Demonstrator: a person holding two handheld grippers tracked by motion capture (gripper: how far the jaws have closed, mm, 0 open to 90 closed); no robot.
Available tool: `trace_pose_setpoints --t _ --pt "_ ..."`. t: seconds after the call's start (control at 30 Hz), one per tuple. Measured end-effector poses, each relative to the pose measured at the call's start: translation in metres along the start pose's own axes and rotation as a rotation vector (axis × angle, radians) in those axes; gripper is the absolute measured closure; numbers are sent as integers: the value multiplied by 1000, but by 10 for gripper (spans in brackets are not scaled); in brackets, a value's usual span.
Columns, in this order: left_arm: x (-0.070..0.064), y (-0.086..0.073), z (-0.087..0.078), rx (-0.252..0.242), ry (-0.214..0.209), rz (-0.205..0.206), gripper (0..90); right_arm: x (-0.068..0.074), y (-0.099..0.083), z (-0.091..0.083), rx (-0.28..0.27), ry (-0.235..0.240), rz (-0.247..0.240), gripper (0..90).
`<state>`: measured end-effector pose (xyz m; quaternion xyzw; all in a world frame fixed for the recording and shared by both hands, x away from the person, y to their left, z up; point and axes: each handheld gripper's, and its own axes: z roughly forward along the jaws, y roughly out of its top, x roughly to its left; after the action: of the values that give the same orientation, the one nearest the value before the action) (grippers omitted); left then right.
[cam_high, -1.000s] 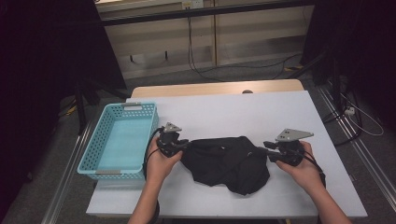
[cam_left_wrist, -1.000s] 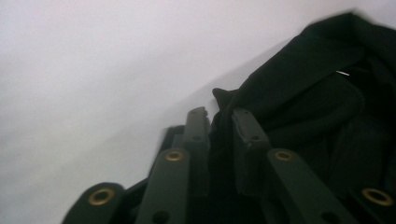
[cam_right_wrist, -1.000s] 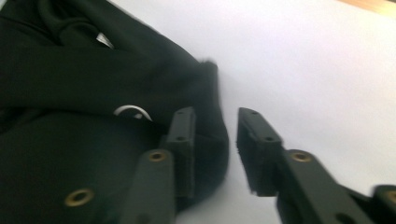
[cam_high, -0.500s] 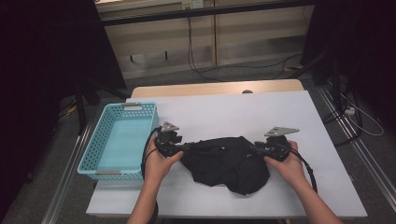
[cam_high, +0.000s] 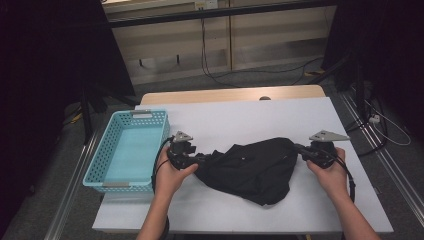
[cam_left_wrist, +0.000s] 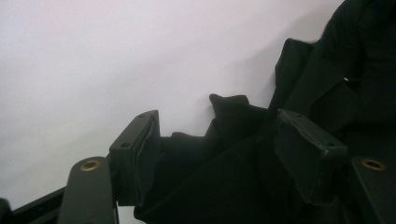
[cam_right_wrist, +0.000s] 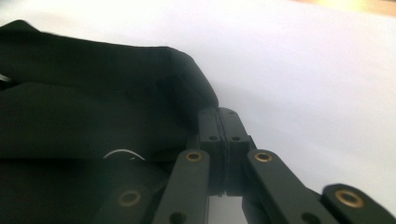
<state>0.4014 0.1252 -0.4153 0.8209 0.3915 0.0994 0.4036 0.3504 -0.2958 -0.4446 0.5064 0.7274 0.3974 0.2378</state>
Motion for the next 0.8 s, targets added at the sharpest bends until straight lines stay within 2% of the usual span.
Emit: trace_pose_setpoints --t 0.03,0.1,0.17,0.27,0.3,0.43,0.5,0.53,0.67,0.8 --pt "-1 0 0 -4 -1 -3 323 0 0 0 0 0 0 896" --pt "-2 1 -1 0 -19 1 332 -8 -6 -1 14 -37 13 896" --pt "-2 1 -1 -1 -25 1 332 -10 -8 -2 21 -39 27 895" --pt "-6 -1 2 0 -53 2 330 -10 -9 -1 30 -60 20 895" --pt "-7 -1 3 11 -74 18 330 -11 -9 -1 35 -73 20 894" --pt "-8 -2 2 2 -101 12 327 -16 -14 -1 58 -102 26 894" --pt "-8 -2 2 1 -108 11 325 -18 -15 -2 60 -106 30 894" --pt "-9 -3 3 1 -114 15 325 -20 -16 -2 54 -96 52 893" --pt "-12 -5 9 11 -117 14 333 -19 -17 -2 56 -95 47 892" --pt "-16 -8 22 40 -138 24 432 -17 -16 -2 55 -95 33 888"
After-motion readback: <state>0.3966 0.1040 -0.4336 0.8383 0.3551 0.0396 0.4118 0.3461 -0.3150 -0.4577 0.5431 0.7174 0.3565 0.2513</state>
